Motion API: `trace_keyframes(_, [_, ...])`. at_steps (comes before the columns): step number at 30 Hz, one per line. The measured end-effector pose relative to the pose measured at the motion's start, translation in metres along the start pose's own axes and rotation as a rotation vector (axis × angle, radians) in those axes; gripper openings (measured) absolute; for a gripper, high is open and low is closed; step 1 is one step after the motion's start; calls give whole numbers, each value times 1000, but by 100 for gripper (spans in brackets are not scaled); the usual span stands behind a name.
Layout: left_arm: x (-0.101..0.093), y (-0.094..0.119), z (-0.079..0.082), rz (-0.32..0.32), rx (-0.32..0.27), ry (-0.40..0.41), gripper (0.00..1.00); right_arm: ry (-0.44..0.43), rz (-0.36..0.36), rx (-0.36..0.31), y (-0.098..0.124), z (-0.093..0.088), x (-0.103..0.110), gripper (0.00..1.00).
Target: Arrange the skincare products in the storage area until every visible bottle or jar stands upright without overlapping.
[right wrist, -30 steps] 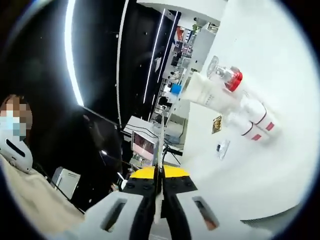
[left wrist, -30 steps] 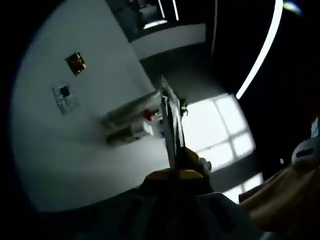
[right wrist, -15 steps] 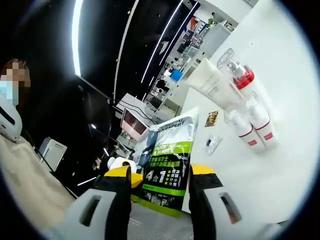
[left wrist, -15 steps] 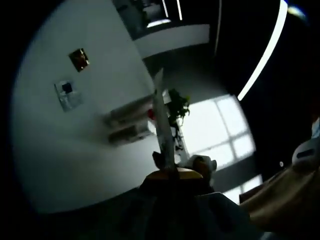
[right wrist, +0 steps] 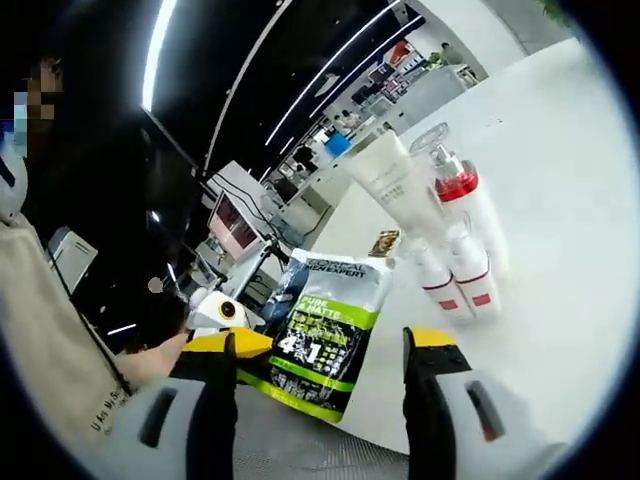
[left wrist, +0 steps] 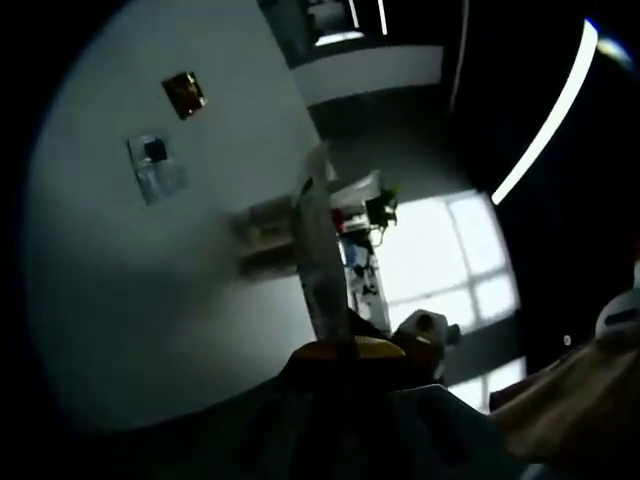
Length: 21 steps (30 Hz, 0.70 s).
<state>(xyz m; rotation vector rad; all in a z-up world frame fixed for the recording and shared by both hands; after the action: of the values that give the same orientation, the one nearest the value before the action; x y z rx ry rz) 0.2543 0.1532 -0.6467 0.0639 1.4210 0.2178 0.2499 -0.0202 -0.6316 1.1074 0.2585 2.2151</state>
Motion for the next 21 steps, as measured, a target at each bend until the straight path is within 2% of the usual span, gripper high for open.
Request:
trace_keyframes(4, [11,-3,0,15,11,19,0,14,-33,1,4,0,-5,71])
trace_keyframes(9, [30,-8,-3,64,30,48,0,49,-91,-2,9,0,-11,76])
trace_keyframes(15, [43,-11,-5,89,35,67,0,69,-137,-9,14,3,-17,81])
trace_keyframes(19, [50,-11,-6,112,33,76,0,65,-153,-12,20,3,-22,81])
trace_keyframes(21, [55,-12,-7,145,44,70,0,61,-159,-18,23,4,-24,81])
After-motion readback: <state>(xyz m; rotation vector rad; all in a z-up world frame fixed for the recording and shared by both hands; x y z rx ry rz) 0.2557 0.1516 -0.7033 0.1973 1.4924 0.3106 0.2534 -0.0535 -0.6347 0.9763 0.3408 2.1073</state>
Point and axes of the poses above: the point that each gripper's makers call its tool centre point, and the gripper's own axes: y roughly backward along the fingers, x roughly to its left, z roughly out of its top, the point moved 7 cm from there along y, roughly backward along the fingers, and after that the axes turned 13 degrees about x, right-handed, at the moved point
